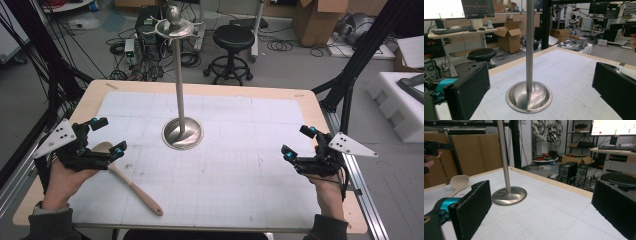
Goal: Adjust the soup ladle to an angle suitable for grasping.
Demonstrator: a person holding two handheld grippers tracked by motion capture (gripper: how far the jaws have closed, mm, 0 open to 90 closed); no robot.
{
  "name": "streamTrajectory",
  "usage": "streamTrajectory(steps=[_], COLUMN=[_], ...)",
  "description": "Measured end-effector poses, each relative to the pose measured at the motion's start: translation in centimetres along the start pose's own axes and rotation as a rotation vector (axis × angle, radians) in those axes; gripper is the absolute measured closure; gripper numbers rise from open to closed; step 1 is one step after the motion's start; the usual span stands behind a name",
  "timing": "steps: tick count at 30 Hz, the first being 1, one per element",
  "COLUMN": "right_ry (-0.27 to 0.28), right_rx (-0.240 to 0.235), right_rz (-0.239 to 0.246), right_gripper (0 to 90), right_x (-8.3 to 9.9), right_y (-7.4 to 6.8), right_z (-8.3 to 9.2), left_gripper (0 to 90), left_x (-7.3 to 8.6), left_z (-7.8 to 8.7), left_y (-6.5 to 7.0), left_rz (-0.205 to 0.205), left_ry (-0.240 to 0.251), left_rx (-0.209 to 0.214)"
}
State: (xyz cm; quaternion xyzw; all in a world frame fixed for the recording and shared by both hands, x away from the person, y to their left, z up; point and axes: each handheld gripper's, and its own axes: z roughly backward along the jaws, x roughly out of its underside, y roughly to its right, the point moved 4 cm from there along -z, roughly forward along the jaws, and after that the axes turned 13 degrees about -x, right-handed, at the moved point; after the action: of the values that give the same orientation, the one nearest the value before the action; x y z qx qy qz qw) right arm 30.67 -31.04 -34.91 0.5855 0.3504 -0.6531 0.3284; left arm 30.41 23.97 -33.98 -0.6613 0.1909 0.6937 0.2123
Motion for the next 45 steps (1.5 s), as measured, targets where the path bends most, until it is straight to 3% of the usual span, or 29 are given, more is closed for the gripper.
streamTrajectory(steps=[5,11,12,13,18,19,21,22,23,24,27,37,45], right_ry=[-0.002,-0.006,-0.007,-0.007,-0.012,-0.012,-0.012,-0.012,-0.013,-0.015,-0.018,-0.019,-0.036], right_rx=[-0.004,-0.009,-0.012,-0.012,-0.016,-0.015,-0.018,-0.018,-0.017,-0.022,-0.023,-0.027,-0.035], right_rz=[-0.001,-0.002,0.0,0.0,-0.007,-0.008,-0.005,-0.005,-0.003,-0.009,-0.003,-0.013,-0.017], right_gripper=[2.0,2.0,2.0,2.0,2.0,2.0,2.0,2.0,2.0,2.0,2.0,2.0,2.0], right_x=[0.1,0.1,0.2,0.2,0.3,0.3,0.3,0.3,0.3,0.3,0.4,0.5,0.8], right_y=[0.0,0.0,0.0,0.0,0.0,0.0,0.0,0.0,0.0,0.0,0.0,0.0,0.1], right_z=[0.0,-0.1,-0.2,-0.2,-0.2,-0.1,-0.2,-0.2,-0.2,-0.2,-0.3,-0.4,-0.6], left_gripper=[2.2,13.6,22.6,22.6,44.7,44.7,62.6,62.6,68.3,80.9,87.9,89.7,89.7], left_x=[0.2,0.4,0.6,0.6,1.0,1.1,1.2,1.3,1.3,1.4,1.7,4.6,7.5], left_z=[-0.1,-0.1,-0.1,-0.1,-0.2,-0.2,-0.2,-0.2,-0.2,-0.1,0.0,-0.3,0.2], left_y=[0.1,0.0,0.0,-0.1,-0.1,-0.1,0.0,0.0,0.0,-0.1,-0.4,-2.1,-3.8], left_rz=[0.004,-0.002,-0.003,-0.004,-0.016,-0.016,-0.031,-0.033,-0.035,-0.037,-0.04,-0.043,-0.004], left_ry=[-0.021,-0.025,-0.027,-0.027,-0.04,-0.041,-0.04,-0.039,-0.037,-0.038,-0.046,-0.149,-0.213], left_rx=[0.012,0.025,0.029,0.031,0.042,0.049,0.045,0.044,0.039,0.033,0.023,-0.018,-0.03])
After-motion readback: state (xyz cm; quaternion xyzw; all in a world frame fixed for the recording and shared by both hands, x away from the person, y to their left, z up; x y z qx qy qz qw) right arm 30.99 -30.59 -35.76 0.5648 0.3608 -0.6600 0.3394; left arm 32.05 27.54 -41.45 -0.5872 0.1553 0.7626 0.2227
